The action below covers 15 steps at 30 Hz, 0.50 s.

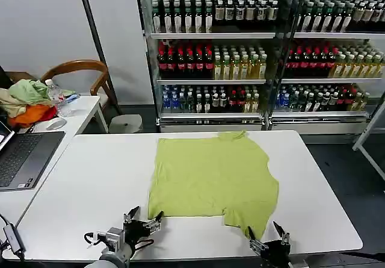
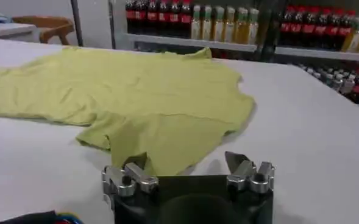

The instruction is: Fold and organize the clothes.

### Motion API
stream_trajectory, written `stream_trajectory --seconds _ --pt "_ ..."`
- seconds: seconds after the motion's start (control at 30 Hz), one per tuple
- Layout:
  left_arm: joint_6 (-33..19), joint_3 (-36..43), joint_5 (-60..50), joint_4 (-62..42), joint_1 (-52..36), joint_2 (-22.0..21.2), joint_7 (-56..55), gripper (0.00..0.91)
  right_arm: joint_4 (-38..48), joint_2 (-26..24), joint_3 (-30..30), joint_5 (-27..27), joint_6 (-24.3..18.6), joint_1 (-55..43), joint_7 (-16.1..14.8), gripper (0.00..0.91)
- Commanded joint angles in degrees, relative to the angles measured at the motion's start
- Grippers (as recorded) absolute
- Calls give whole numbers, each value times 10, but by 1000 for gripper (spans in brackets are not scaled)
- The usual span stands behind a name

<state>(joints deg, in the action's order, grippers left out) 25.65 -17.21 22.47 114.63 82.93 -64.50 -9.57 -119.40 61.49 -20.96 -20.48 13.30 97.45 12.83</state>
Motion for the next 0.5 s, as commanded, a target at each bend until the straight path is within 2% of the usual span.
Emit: stream_trajectory --seconds 0.03,0.5 --pt "-1 11 2 -7 -1 -4 2 50 2 0 9 -15 6 1 1 0" --pt "-11 23 -13 -6 -4 -11 20 40 1 -2 15 -27 5 -11 -5 0"
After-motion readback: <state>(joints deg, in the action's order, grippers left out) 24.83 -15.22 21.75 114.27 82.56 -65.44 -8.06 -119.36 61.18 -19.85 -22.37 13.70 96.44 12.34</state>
